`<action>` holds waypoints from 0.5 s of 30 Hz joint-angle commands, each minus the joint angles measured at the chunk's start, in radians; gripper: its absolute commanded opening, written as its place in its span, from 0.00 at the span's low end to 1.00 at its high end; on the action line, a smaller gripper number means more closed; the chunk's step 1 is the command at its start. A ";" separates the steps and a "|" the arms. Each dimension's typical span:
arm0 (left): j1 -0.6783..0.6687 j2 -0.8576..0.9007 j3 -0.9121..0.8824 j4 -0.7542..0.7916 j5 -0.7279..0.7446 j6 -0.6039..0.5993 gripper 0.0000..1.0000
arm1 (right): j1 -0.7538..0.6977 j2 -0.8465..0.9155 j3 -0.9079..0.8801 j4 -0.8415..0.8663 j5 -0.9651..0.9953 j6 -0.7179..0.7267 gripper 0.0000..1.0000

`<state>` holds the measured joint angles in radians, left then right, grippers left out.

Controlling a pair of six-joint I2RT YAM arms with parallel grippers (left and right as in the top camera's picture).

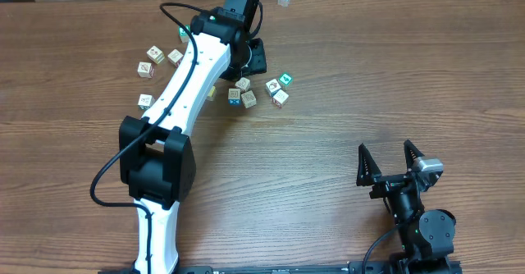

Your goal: Form a tower

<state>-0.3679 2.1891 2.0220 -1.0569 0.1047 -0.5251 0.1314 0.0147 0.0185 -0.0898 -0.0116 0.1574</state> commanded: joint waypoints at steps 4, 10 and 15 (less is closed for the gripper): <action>-0.031 0.067 0.001 0.032 0.017 -0.008 0.45 | -0.003 -0.012 -0.010 0.005 0.000 0.005 1.00; -0.061 0.116 0.001 0.041 0.016 -0.007 0.53 | -0.003 -0.012 -0.010 0.005 0.000 0.005 1.00; -0.082 0.128 0.001 0.045 0.015 -0.007 0.54 | -0.003 -0.012 -0.010 0.005 0.000 0.005 1.00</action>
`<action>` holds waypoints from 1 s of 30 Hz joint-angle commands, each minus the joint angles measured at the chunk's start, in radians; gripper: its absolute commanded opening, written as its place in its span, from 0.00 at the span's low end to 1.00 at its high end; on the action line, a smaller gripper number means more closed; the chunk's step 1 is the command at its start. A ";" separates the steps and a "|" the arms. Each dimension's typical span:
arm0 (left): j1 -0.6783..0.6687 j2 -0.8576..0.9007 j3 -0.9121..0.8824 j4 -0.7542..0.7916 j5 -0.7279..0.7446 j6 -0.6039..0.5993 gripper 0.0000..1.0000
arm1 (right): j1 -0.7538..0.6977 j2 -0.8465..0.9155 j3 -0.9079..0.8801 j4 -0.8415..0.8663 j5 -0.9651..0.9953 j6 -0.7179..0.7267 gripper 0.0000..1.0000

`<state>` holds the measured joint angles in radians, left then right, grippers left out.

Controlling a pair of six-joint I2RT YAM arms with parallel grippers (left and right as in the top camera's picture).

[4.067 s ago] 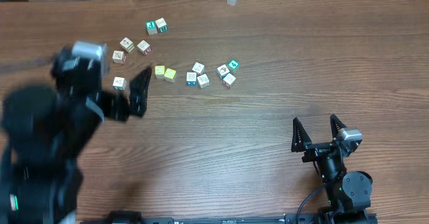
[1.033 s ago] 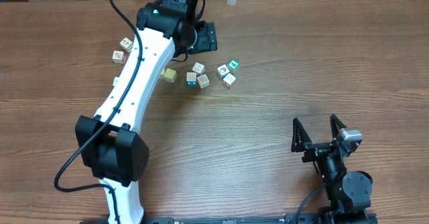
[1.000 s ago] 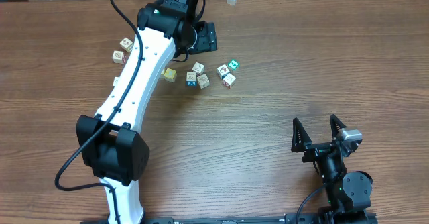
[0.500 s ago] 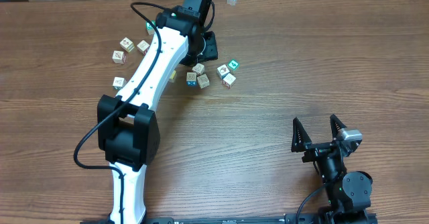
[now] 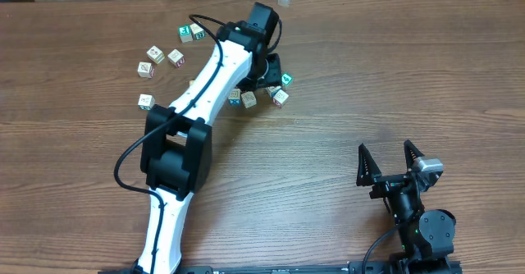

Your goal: Form a tower

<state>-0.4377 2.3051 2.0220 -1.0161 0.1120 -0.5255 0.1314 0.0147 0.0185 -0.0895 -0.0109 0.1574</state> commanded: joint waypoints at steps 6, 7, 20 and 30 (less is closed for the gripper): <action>-0.035 0.012 0.001 -0.008 0.006 -0.048 0.54 | -0.003 -0.012 -0.010 0.005 -0.001 0.005 1.00; -0.040 0.012 0.001 -0.015 0.002 -0.061 0.54 | -0.003 -0.012 -0.010 0.005 -0.001 0.005 1.00; -0.140 0.029 0.000 -0.052 -0.219 -0.209 0.60 | -0.003 -0.012 -0.010 0.005 -0.001 0.005 1.00; -0.146 0.031 -0.023 -0.045 -0.227 -0.251 0.59 | -0.003 -0.012 -0.010 0.005 -0.001 0.005 1.00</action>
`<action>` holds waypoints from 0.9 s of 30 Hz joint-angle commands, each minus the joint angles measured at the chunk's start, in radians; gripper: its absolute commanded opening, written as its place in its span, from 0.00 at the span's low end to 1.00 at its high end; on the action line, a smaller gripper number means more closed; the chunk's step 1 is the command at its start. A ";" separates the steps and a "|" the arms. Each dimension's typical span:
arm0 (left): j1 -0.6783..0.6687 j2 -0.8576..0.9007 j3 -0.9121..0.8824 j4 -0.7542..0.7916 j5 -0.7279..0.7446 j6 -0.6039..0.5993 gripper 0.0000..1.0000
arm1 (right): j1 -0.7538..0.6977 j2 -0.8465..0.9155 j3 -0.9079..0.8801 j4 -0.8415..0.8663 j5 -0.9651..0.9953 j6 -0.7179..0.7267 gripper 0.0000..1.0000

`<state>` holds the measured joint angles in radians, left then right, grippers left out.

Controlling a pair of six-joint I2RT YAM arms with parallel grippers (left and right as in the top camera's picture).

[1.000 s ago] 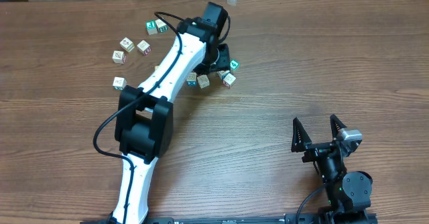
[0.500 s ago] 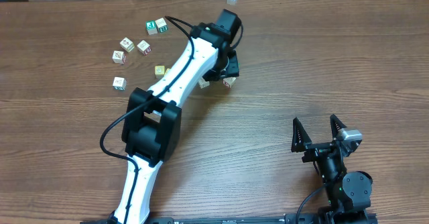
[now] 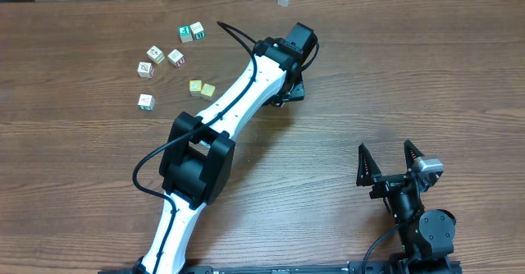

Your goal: Form a tower

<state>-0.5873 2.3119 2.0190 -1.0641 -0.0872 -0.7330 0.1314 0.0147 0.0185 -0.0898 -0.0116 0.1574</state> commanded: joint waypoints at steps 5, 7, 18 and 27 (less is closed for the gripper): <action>0.004 0.024 -0.071 0.056 -0.035 -0.067 0.60 | -0.003 -0.012 -0.010 0.005 0.000 0.005 1.00; 0.004 0.024 -0.078 0.068 -0.036 -0.076 0.59 | -0.003 -0.012 -0.010 0.005 0.000 0.005 1.00; 0.003 0.024 -0.139 0.174 -0.036 -0.076 0.50 | -0.003 -0.012 -0.010 0.005 0.000 0.005 1.00; 0.005 0.024 -0.146 0.177 -0.058 -0.075 0.46 | -0.003 -0.012 -0.010 0.005 0.000 0.005 1.00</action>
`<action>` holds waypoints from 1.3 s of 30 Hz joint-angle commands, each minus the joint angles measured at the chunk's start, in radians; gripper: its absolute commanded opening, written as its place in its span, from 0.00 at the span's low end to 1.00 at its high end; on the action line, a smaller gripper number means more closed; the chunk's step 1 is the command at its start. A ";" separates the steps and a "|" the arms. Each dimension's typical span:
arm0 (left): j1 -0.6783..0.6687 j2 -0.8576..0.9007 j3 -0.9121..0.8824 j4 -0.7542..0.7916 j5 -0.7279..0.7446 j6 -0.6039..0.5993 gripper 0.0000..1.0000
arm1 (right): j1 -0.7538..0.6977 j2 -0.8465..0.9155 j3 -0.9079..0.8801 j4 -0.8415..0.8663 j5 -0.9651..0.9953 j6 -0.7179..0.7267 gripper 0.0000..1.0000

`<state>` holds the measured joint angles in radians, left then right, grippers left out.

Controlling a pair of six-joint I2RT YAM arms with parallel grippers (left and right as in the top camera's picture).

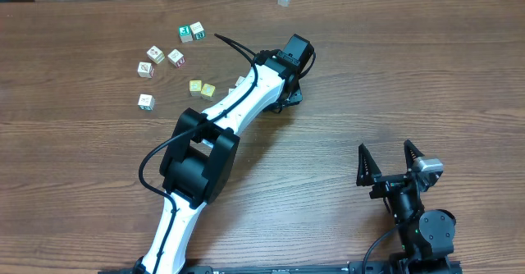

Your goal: Form a tower

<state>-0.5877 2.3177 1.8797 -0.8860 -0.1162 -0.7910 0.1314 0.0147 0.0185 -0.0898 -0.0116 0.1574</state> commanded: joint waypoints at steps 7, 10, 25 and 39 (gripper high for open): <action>0.005 0.018 -0.007 -0.024 -0.030 -0.016 0.38 | -0.003 -0.012 -0.010 0.005 0.000 0.005 1.00; 0.005 0.018 -0.007 -0.027 -0.031 0.014 0.38 | -0.003 -0.012 -0.010 0.005 0.000 0.005 1.00; 0.005 0.018 -0.007 0.005 -0.087 0.028 0.51 | -0.003 -0.012 -0.010 0.005 0.000 0.005 1.00; 0.005 0.018 -0.007 -0.051 -0.085 0.031 0.37 | -0.003 -0.012 -0.010 0.005 0.000 0.005 1.00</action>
<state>-0.5877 2.3177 1.8782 -0.9119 -0.1787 -0.7715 0.1314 0.0147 0.0185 -0.0902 -0.0116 0.1577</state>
